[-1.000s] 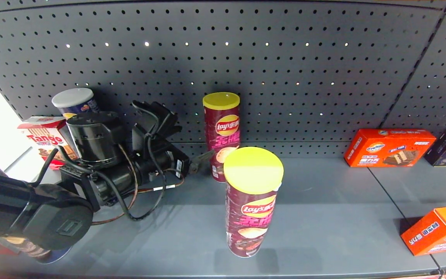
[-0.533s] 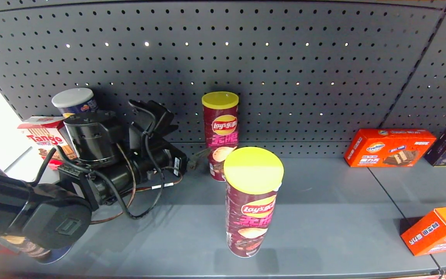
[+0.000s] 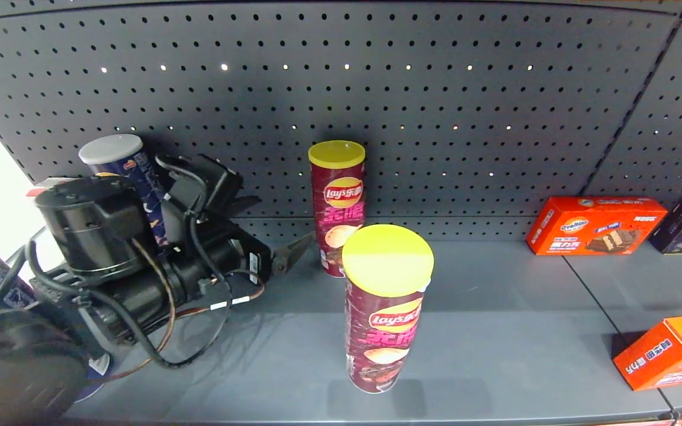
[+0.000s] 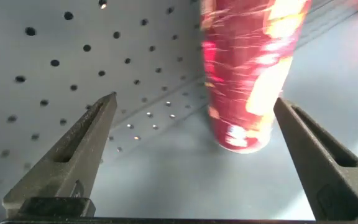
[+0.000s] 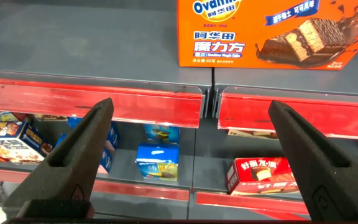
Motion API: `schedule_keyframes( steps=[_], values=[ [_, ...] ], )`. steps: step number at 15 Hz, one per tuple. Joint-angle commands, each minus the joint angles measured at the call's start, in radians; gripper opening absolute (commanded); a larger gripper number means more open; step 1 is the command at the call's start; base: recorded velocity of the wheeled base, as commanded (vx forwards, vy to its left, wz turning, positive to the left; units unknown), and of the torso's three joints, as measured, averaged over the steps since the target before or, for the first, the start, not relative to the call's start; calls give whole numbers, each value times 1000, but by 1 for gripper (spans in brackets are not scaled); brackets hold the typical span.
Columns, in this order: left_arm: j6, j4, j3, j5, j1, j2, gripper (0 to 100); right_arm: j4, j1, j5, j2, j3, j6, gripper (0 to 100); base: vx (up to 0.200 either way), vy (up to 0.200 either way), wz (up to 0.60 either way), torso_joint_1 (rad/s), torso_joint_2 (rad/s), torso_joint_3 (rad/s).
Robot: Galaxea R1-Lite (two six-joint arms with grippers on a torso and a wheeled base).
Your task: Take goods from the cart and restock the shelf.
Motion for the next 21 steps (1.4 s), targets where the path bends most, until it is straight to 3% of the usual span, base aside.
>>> schedule_keyframes(
  steps=[1, 4, 7, 10, 11, 13, 14, 15, 16, 18, 20, 21],
  values=[
    [-30, 1, 122, 19, -54, -186, 100, 0, 1, 0, 2, 0, 0, 100, 0, 0, 0, 0, 0, 0],
    [-38, 15, 245, 20, -137, -405, 100, 0, 1, 0, 2, 0, 0, 100, 0, 0, 0, 0, 0, 0],
    [-36, 59, 377, 14, -175, -588, 100, 0, 1, 0, 2, 0, 0, 100, 0, 0, 0, 0, 0, 0],
    [-36, 211, 577, 14, -284, -913, 100, 0, 1, 0, 2, 0, 0, 100, 0, 0, 0, 0, 0, 0],
    [-36, 263, 592, 14, -287, -979, 100, 0, 1, 0, 2, 0, 0, 100, 0, 0, 0, 0, 0, 0],
    [-36, 504, 583, 14, -276, -1203, 100, 0, 1, 0, 2, 0, 0, 100, 0, 0, 0, 0, 0, 0],
    [-36, 563, 581, 11, -243, -1258, 100, 0, 1, 0, 2, 2, 0, 100, 0, 0, 0, 0, 0, 0],
    [-28, 599, 589, 8, -100, -1335, 100, 0, 1, 0, 2, 0, 0, 100, 0, 0, 0, 0, 0, 0],
    [-27, 590, 595, -1, -46, -1329, 100, 0, 1, 0, 2, 0, 0, 100, 0, 0, 0, 0, 0, 0],
    [-27, 572, 635, -46, -14, -1318, 100, 0, 1, 0, 2, 0, 0, 100, 0, 0, 0, 0, 0, 0],
    [-24, 581, 644, -118, 147, -1319, 100, 0, 1, 0, 2, 0, 0, 100, 0, 0, 0, 0, 0, 0],
    [-25, 589, 644, -122, 214, -1319, 100, 0, 1, 0, 2, 0, 0, 100, 0, 0, 0, 0, 0, 0]
  ],
)
